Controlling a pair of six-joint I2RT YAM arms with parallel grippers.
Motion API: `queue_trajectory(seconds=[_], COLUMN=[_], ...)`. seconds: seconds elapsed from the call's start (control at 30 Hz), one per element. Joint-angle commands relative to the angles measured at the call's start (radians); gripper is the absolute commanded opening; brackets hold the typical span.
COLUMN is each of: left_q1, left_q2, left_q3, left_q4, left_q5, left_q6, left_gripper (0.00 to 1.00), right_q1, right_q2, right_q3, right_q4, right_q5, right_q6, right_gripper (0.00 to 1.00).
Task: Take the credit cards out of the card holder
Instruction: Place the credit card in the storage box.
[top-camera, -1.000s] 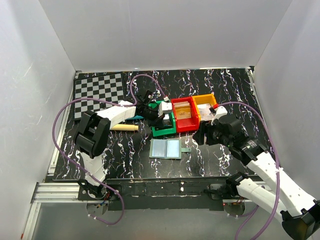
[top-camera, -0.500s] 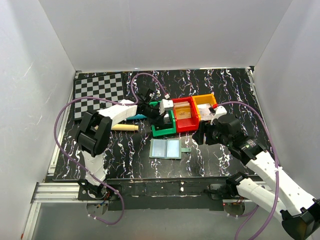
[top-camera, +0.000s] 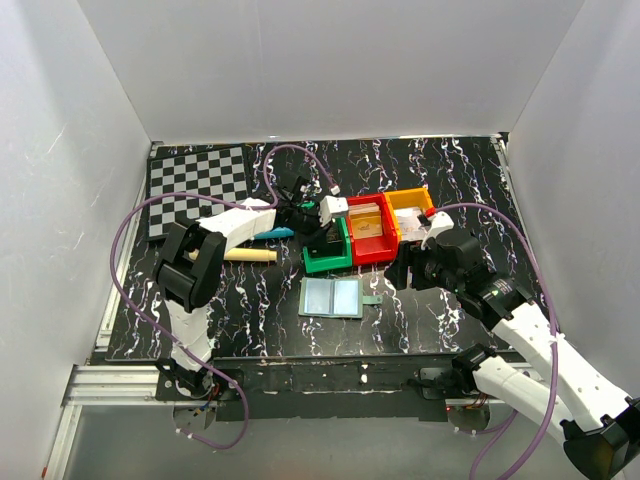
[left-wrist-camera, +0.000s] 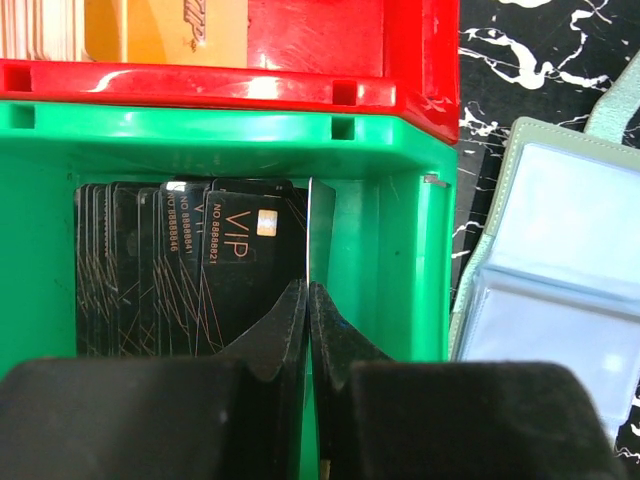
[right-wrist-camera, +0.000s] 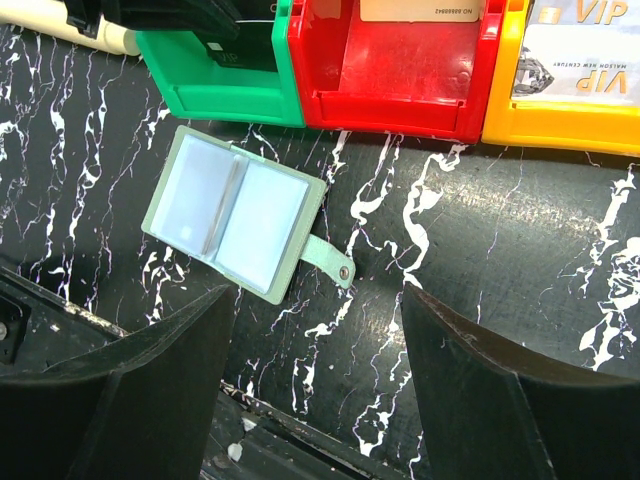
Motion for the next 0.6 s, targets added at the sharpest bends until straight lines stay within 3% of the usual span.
queue_trajectory(seconds=[0.0, 0.57], left_q1=[0.017, 0.028], left_q2=[-0.016, -0.010], left_q3=[-0.002, 0.007], left_q4=[0.024, 0.030], left_q5=[-0.066, -0.086], left_q6=[-0.002, -0.023], left_gripper=[0.00, 0.00], right_q1=[0.005, 0.005], right_q2=[-0.012, -0.006], right_q3=[0.021, 0.015], right_q4=[0.029, 0.035], right_q5=[-0.010, -0.042], right_q6=[0.009, 0.012], right_gripper=[0.76, 0.76])
